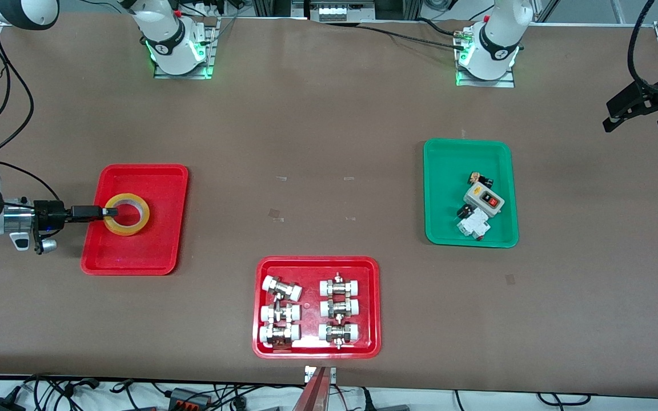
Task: Left arm passes tape to right arm into tray
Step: 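Lower the tape roll into the empty red tray with the right gripper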
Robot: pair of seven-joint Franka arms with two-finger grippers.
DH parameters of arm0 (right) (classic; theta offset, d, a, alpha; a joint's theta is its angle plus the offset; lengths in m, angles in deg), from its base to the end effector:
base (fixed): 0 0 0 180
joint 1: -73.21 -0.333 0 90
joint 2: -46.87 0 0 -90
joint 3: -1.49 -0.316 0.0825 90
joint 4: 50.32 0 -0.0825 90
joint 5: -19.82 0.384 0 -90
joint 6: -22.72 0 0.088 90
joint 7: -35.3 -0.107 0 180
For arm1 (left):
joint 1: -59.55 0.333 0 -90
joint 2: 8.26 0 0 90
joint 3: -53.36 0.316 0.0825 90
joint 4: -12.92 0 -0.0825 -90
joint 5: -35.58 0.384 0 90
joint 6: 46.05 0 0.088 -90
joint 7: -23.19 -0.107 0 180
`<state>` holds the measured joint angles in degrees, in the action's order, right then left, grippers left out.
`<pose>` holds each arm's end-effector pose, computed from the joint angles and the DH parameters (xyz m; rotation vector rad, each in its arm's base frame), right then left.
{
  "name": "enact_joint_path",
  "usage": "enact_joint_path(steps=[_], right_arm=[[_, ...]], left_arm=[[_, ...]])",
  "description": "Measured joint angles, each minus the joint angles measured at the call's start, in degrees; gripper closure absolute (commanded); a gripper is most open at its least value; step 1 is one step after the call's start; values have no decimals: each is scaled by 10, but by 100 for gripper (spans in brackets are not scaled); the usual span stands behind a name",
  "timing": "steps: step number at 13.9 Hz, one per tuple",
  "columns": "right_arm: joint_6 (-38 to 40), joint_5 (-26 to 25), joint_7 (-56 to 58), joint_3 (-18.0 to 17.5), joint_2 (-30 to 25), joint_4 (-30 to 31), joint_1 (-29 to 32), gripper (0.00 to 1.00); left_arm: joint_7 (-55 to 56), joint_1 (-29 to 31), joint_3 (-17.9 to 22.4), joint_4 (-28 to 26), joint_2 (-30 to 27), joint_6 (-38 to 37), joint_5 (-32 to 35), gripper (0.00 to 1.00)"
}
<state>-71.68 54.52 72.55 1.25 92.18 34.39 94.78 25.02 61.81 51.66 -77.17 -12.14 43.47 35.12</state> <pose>0.6265 -0.1840 0.1884 -2.3315 -0.0357 0.3026 0.5327 0.0037 0.6598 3.1330 0.0649 0.0904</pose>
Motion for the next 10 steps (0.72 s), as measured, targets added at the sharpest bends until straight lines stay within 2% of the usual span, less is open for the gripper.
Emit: enact_joint_path(steps=[10], right_arm=[[-30, -10, 14, -4, 1, 0, -20, 0]], left_arm=[[0, 9, 4, 22, 20, 0, 0, 0]])
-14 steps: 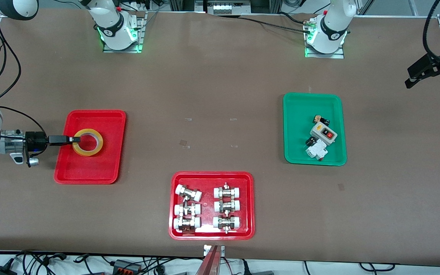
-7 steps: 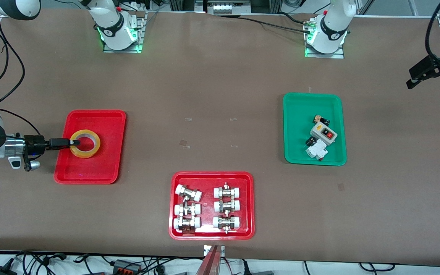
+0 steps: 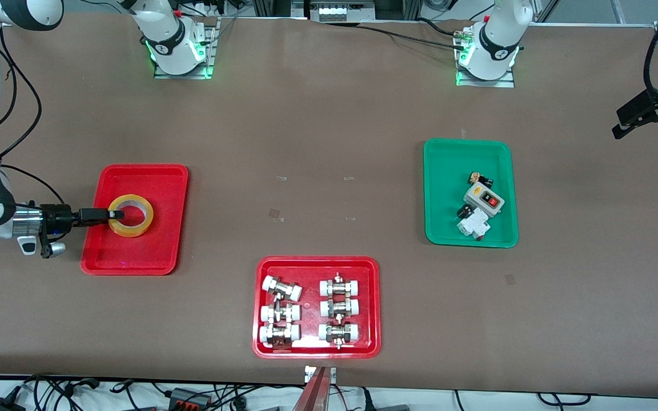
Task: Left arm passes tape to right arm into tray
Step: 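Lower the tape roll into the empty red tray with the right gripper, then open the right gripper and lift it away from the tape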
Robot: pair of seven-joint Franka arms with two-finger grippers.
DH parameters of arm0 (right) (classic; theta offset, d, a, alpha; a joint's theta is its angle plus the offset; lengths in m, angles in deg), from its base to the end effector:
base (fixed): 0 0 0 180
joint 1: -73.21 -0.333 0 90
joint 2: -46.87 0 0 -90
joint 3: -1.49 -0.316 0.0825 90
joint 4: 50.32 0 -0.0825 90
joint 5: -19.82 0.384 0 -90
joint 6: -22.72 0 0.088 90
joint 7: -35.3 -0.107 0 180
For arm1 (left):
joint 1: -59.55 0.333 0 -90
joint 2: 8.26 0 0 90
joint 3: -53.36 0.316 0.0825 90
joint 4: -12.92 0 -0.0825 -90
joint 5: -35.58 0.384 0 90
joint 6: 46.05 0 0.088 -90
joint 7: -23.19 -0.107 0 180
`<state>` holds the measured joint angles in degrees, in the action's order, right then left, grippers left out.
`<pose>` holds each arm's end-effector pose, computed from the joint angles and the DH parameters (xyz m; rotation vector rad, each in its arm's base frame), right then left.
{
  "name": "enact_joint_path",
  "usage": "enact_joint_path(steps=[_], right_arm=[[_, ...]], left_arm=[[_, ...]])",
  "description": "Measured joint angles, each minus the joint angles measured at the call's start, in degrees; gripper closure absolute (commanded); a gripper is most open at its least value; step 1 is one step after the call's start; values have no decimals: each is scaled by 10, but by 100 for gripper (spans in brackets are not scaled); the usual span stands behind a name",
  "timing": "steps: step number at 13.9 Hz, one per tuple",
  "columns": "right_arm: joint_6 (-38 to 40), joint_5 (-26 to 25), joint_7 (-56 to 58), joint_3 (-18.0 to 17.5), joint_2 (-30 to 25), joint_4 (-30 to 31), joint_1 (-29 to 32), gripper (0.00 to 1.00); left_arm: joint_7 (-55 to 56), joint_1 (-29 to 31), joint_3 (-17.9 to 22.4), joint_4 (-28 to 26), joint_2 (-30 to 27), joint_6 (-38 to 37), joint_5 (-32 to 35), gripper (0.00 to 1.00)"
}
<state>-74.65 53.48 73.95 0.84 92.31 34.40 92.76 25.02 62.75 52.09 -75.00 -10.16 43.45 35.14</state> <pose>0.6375 -0.1638 0.1863 -2.3739 -0.1076 0.2757 0.5434 0.0172 0.6591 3.1316 0.1023 0.0952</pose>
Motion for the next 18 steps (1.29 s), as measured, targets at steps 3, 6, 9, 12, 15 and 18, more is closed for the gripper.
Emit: enact_joint_path(steps=[3, 6, 9, 12, 15, 18], right_arm=[[-29, -32, 8, 0, 0, 0, -17, 0], [-37, -44, 10, 0, -1, -1, -27, 0], [-47, -71, 13, -1, -2, -6, -40, 0], [-66, -116, 13, -1, -9, -9, -57, 0], [-77, -153, 14, -1, -27, -9, -73, 0], [-79, -183, 14, -1, -45, -10, -86, 0]], left_arm=[[0, 1, 0, 1, 1, -4, 0, 0], [0, 4, 0, 1, 3, -6, 0, 0], [0, 6, 0, 1, 4, -6, 0, 0], [0, 6, 0, 1, 5, -6, 0, 0], [0, 6, 0, 1, 6, -6, 0, 0], [0, 10, 1, 1, 10, -6, 0, 0]])
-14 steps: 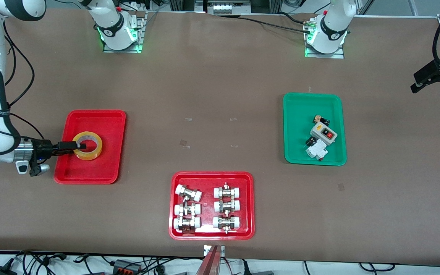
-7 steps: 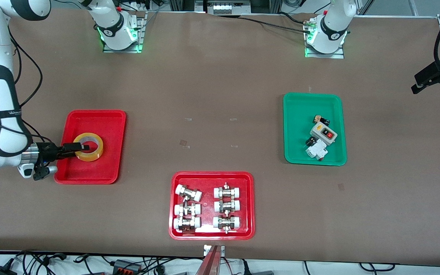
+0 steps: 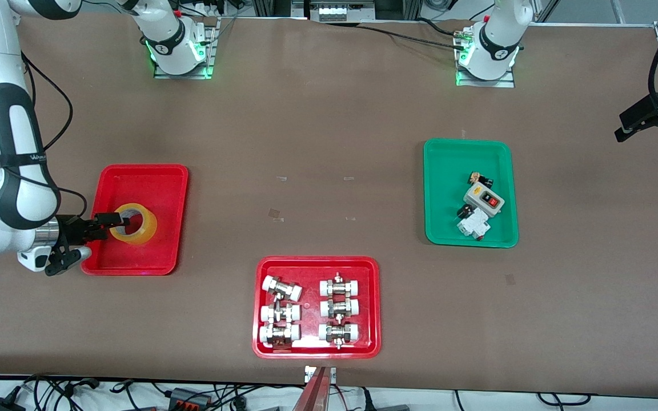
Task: Left arm passes tape to right arm into tray
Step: 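Open the right gripper and lift it away from the tape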
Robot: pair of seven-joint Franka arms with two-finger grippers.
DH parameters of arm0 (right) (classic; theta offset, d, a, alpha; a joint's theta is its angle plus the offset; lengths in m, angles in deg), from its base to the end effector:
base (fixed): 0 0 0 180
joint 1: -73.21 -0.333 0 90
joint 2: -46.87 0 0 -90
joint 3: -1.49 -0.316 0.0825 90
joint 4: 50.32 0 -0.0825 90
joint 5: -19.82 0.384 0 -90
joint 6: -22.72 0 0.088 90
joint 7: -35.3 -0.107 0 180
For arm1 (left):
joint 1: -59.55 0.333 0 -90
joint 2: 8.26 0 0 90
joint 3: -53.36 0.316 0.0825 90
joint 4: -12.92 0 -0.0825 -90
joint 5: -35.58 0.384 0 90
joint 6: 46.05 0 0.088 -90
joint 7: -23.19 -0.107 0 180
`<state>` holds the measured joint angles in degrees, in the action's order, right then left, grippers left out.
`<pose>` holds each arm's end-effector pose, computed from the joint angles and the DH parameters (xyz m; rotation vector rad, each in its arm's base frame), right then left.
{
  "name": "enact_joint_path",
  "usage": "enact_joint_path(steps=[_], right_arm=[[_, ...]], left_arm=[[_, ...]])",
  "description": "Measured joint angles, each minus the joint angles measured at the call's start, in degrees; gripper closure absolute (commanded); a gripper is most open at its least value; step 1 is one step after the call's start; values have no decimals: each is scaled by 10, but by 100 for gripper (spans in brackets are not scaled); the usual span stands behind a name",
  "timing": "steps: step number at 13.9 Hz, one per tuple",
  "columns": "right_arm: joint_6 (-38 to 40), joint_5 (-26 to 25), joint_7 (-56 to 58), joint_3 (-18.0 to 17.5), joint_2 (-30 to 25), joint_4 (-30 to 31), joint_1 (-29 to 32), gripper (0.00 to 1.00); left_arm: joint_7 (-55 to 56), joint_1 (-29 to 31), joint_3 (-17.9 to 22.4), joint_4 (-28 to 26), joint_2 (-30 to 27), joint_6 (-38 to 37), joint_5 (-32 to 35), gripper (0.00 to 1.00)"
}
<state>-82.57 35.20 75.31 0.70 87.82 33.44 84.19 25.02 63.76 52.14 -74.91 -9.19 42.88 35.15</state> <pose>0.6739 -0.1011 0.2392 -2.7000 -0.5514 0.2760 0.5474 0.0277 0.6496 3.1315 0.1314 0.0556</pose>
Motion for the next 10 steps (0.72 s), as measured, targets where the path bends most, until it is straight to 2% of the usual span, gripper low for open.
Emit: enact_joint_path(steps=[5, 7, 10], right_arm=[[-10, -26, -20, 0, -32, -6, -16, 0], [-9, -56, -74, 0, -68, -9, -28, 0], [12, -70, -171, 0, -122, -10, -39, 0]], left_arm=[[0, 3, 0, 0, 0, 0, 0, 0], [0, 3, -1, 0, 0, 0, 0, 0], [-2, 2, -4, 0, 5, -4, 0, 0]])
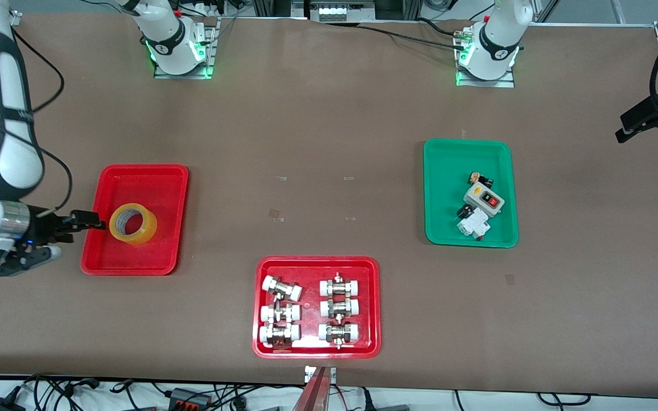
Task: Left arm passes tape to right arm into tray
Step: 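Open the right gripper and lift it away from the tape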
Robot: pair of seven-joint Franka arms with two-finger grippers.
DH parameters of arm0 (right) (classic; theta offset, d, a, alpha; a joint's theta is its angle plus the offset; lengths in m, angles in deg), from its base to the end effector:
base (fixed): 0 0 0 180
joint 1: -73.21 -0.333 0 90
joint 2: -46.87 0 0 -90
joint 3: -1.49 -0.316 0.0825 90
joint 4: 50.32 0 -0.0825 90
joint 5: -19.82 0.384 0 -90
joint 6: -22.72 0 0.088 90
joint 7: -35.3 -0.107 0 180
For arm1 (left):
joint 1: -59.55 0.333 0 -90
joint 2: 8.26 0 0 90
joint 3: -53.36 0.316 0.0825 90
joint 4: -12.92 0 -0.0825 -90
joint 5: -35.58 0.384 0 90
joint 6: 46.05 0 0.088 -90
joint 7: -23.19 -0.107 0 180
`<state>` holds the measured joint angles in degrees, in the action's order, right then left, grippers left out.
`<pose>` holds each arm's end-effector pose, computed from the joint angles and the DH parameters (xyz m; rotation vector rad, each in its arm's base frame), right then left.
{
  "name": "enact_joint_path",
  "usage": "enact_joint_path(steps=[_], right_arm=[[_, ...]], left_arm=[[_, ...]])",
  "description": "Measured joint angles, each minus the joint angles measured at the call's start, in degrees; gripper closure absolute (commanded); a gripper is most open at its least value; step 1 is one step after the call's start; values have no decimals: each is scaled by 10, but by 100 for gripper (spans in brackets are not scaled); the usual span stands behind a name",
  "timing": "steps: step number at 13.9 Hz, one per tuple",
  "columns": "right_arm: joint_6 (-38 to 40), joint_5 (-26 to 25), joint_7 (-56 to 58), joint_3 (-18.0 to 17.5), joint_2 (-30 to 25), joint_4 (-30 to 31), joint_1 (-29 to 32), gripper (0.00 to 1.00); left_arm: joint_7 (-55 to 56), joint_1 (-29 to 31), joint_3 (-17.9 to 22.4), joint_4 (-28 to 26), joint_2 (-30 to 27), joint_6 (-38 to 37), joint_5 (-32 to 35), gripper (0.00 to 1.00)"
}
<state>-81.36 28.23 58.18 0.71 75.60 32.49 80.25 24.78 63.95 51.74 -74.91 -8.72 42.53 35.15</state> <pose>0.6825 -0.0643 0.3896 -2.9423 -0.3604 0.1322 0.5494 0.0258 0.6446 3.1321 0.1191 0.0332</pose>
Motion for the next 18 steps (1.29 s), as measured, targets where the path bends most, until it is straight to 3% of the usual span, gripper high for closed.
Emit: enact_joint_path(steps=[4, 9, 15, 18], right_arm=[[69, -41, -125, 0, -35, -11, -8, 0], [171, -68, -153, 0, -62, -125, -16, 0], [166, -69, -228, 7, -63, -144, -35, 0], [140, -70, -231, 54, -84, -137, -76, 0]], left_arm=[[-7, 0, 0, -2, 8, -1, 0, 0], [-7, 0, 0, -2, 8, -1, 0, 0], [-8, 0, 0, -2, 9, -1, 0, 0], [-8, 0, 0, -2, 9, -2, 0, 0]])
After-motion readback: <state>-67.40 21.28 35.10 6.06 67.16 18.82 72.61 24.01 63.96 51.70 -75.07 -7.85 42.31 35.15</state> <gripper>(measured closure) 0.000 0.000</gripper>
